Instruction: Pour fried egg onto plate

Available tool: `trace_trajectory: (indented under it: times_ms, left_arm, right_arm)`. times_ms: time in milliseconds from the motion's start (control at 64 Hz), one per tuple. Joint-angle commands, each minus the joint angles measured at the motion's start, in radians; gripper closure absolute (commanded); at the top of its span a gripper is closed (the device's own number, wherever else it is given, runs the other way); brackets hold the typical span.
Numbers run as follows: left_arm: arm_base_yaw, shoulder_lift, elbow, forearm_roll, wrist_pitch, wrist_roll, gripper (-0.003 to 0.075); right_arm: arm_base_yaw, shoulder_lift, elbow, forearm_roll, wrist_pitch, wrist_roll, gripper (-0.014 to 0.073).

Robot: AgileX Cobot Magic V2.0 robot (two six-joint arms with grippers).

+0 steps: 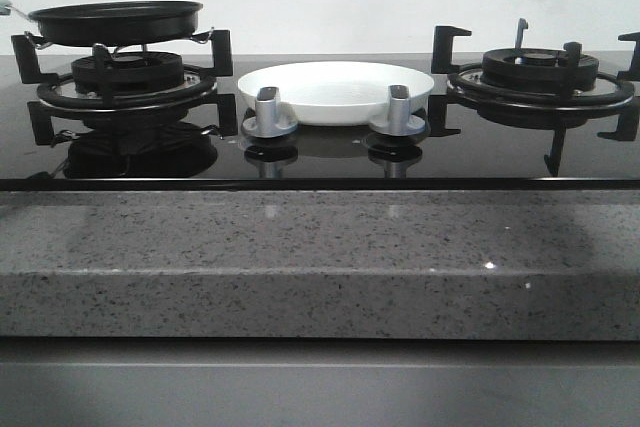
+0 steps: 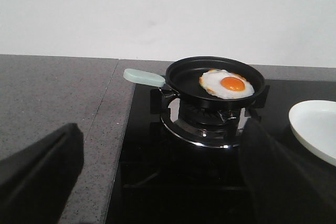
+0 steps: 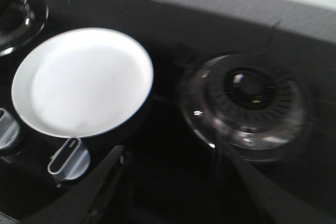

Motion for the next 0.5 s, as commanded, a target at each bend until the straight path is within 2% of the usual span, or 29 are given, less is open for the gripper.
trace_trajectory:
  times_ms: [0,94,312,484]
  left_arm:
    - [-0.006,0.01,-0.037,-0.005,-0.087,-0.012,0.0136]
    - [-0.006,0.01,-0.037,-0.005,-0.087,-0.012,0.0136]
    - [-0.006,0.01,-0.037,-0.005,-0.087,-0.012,0.0136]
    - [-0.006,0.01,-0.037,-0.005,-0.087,-0.012,0.0136]
  right_arm:
    - [0.016,0.093,-0.139,0.011,0.046,-0.021,0.0225]
    - [0.017,0.231,-0.289,0.019,0.155,-0.053,0.0232]
    - [0.017,0.468,-0.591,0.031,0.33,-0.094,0.0342]
    - [0.017,0.616,-0.775,0.034,0.447,-0.111,0.0344]
